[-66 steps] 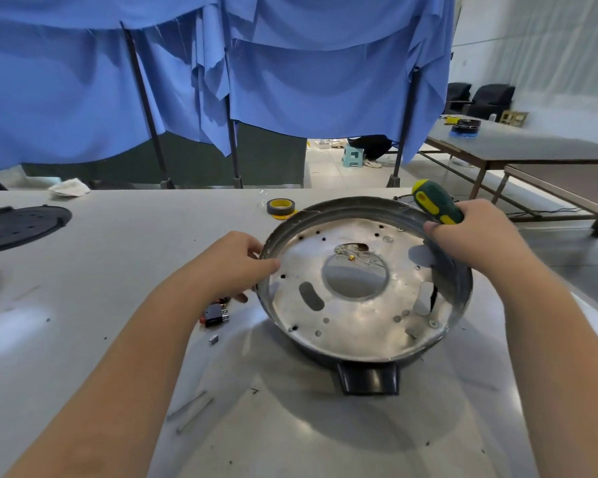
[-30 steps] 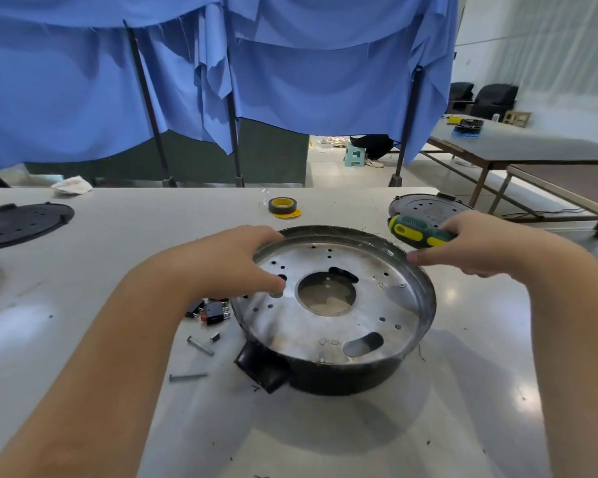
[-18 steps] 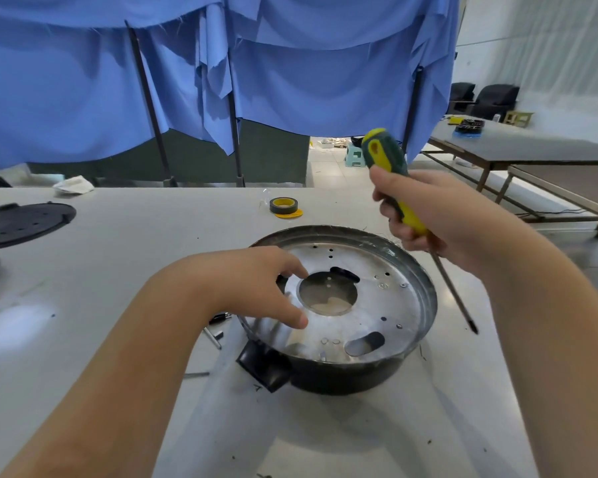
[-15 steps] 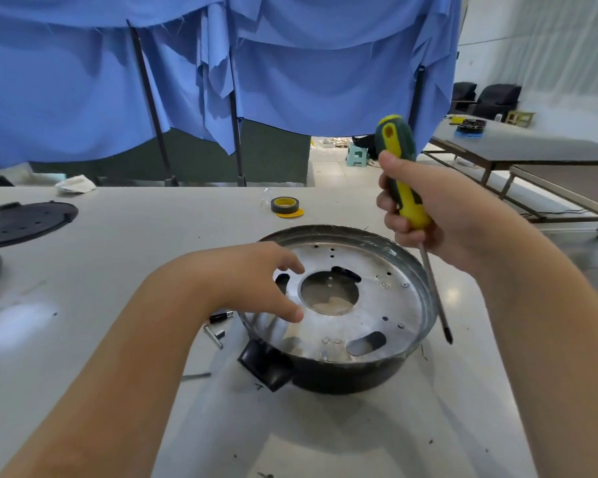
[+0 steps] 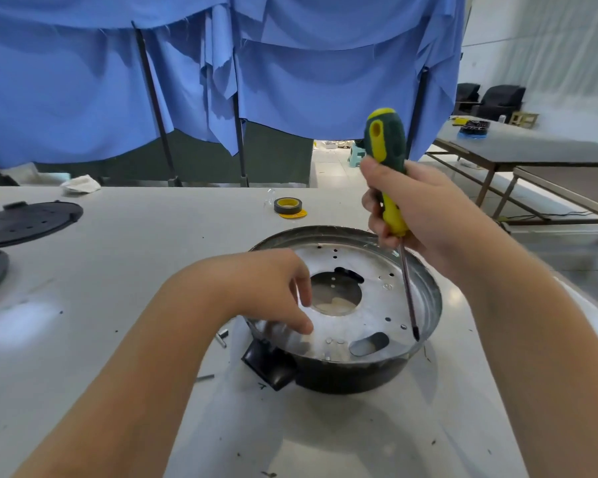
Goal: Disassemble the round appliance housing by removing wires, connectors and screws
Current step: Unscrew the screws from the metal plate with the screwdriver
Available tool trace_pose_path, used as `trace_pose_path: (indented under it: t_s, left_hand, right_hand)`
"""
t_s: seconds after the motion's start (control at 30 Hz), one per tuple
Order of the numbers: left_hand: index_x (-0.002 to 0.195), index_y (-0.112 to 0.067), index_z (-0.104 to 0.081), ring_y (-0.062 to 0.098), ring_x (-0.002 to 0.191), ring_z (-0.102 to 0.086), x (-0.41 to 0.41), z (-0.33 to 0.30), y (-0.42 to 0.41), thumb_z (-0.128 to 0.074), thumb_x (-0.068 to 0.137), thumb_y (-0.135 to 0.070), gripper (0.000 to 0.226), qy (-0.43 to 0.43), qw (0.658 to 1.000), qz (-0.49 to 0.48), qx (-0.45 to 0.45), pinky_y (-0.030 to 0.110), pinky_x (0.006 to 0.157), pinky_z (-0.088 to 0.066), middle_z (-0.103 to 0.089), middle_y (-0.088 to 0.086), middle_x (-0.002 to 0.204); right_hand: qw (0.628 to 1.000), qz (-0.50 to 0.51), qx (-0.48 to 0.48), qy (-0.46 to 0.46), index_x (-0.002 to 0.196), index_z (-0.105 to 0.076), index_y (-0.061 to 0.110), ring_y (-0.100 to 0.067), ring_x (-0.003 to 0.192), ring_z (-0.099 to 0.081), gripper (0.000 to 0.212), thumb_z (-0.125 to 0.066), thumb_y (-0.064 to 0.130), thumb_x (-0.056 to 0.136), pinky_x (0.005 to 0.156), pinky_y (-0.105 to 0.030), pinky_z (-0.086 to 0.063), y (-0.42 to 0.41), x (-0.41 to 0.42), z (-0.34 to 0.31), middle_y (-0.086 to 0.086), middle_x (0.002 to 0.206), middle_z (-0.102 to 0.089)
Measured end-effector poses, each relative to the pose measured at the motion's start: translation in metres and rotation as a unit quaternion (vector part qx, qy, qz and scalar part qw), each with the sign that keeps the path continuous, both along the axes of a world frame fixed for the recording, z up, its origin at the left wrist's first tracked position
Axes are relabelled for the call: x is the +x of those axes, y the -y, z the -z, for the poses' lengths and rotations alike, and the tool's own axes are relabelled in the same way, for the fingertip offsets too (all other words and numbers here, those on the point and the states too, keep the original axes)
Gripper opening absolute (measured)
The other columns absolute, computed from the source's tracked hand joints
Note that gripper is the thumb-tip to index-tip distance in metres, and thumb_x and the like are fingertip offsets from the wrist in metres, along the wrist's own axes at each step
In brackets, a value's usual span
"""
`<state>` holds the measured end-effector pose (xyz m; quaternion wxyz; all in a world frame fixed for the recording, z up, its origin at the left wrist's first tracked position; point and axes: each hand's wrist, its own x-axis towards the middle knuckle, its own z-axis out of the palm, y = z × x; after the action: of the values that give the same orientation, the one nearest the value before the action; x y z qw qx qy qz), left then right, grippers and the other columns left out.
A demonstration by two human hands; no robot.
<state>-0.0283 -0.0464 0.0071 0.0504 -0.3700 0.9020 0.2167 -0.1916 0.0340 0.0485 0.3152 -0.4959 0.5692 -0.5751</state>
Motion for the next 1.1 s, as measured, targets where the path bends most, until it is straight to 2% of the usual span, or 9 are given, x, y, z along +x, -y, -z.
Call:
trace_pose_path:
  t_s: [0.17,0.47,0.6,0.73,0.97,1.1]
  left_hand:
    - [0.084,-0.03,-0.064,0.008,0.08,-0.065,-0.01,0.006,-0.008,-0.078,0.07,-0.05,0.028,0.034,0.999,0.029,0.02,0.025,0.069,-0.055,-0.068,-0.011,0.085]
    - [0.081,-0.028,-0.065,0.009,0.081,-0.065,-0.011,0.005,-0.011,-0.075,0.07,-0.055,0.032,0.059,0.997,0.042,0.036,0.027,0.076,-0.055,-0.069,-0.01,0.085]
    - [0.082,-0.026,-0.063,0.009,0.076,-0.06,-0.015,0.009,-0.013,-0.073,0.072,-0.055,0.032,0.06,0.997,0.046,0.031,0.023,0.068,-0.051,-0.066,-0.007,0.083]
    - [0.082,-0.025,-0.062,0.01,0.074,-0.058,-0.018,0.011,-0.014,-0.072,0.071,-0.059,0.037,0.062,0.997,0.035,0.022,0.023,0.064,-0.048,-0.064,-0.007,0.081]
    - [0.079,-0.027,-0.06,0.008,0.07,-0.055,-0.019,0.011,-0.011,-0.072,0.068,-0.063,0.039,0.066,0.997,0.029,0.041,0.022,0.061,-0.044,-0.061,-0.009,0.075]
    - [0.082,-0.03,-0.061,0.007,0.077,-0.058,-0.016,0.01,-0.008,-0.06,0.081,-0.06,0.03,0.068,0.997,0.03,0.024,0.022,0.066,-0.045,-0.062,-0.011,0.084]
  right_hand:
    - [0.995,-0.026,-0.035,0.086,0.082,-0.046,0.015,-0.01,0.046,-0.044,0.025,-0.051,0.036,0.097,0.04,-0.02,-0.038,0.001,0.004,-0.002,0.002,0.059,-0.049]
    - [0.994,-0.062,-0.005,0.089,0.089,-0.05,0.019,-0.014,0.051,-0.057,0.017,-0.049,0.034,0.098,0.048,-0.026,-0.05,0.01,0.009,0.009,-0.002,0.069,-0.059]
    - [0.989,-0.094,0.015,0.11,0.093,-0.049,0.017,-0.021,0.061,-0.068,0.014,-0.049,0.031,0.098,0.064,-0.035,-0.06,0.012,0.011,0.01,-0.003,0.068,-0.065]
    - [0.986,-0.118,0.029,0.112,0.093,-0.051,0.015,-0.027,0.075,-0.072,0.013,-0.05,0.027,0.098,0.079,-0.04,-0.059,0.013,0.011,0.013,-0.001,0.066,-0.067]
    - [0.981,-0.152,0.04,0.116,0.093,-0.053,0.012,-0.03,0.082,-0.073,0.014,-0.05,0.025,0.097,0.077,-0.038,-0.06,0.014,0.013,0.017,-0.003,0.069,-0.069]
    - [0.978,-0.163,0.031,0.123,0.093,-0.053,0.014,-0.031,0.083,-0.073,0.013,-0.05,0.026,0.097,0.078,-0.04,-0.059,0.012,0.011,0.016,-0.004,0.074,-0.069]
